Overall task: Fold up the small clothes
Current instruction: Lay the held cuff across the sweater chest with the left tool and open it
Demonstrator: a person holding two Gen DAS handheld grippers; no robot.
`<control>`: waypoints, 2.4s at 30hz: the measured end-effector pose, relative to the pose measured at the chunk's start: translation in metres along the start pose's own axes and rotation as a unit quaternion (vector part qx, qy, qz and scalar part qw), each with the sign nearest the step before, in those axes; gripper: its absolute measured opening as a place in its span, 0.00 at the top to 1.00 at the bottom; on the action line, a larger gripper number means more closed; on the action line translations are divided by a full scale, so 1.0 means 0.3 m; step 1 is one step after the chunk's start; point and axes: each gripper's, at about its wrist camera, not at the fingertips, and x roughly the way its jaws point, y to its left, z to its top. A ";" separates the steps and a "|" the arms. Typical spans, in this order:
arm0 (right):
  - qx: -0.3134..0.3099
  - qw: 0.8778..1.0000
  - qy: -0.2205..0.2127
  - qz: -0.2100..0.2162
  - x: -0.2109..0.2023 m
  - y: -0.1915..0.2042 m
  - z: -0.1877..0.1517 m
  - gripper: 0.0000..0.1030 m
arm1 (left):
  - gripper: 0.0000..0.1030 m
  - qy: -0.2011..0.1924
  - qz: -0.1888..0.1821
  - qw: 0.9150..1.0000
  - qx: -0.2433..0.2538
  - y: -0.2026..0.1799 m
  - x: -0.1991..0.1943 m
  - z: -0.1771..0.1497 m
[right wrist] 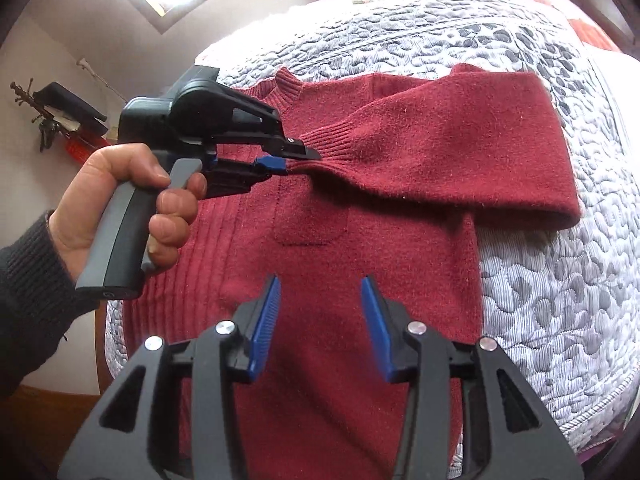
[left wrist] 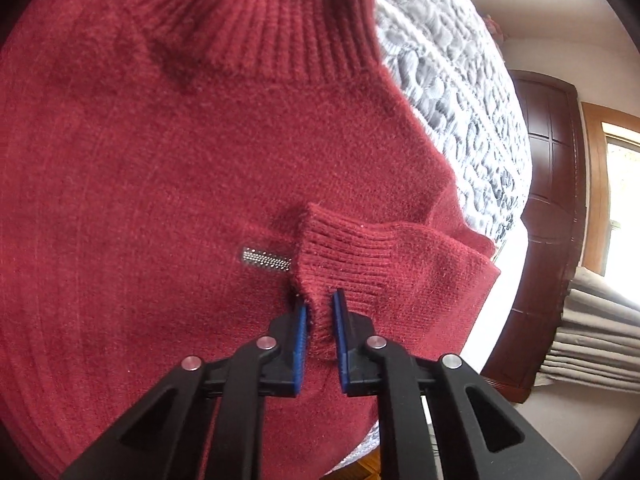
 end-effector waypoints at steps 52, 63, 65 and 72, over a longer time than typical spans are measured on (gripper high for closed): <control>-0.043 0.999 0.021 -0.012 0.117 0.096 0.067 0.57 | 0.92 -0.156 0.090 0.980 0.088 0.469 -0.614 -0.016; -0.001 0.992 -0.078 -0.098 0.212 -0.178 0.485 0.56 | 0.91 -0.139 0.099 0.984 0.055 0.580 -0.536 0.003; 0.006 0.993 -0.069 -0.097 0.259 -0.198 0.511 0.57 | 0.90 -0.140 0.099 0.984 0.051 0.583 -0.535 0.001; 0.024 0.997 -0.031 -0.066 0.331 -0.239 0.522 0.54 | 0.82 -0.196 0.135 0.968 0.085 0.475 -0.644 -0.068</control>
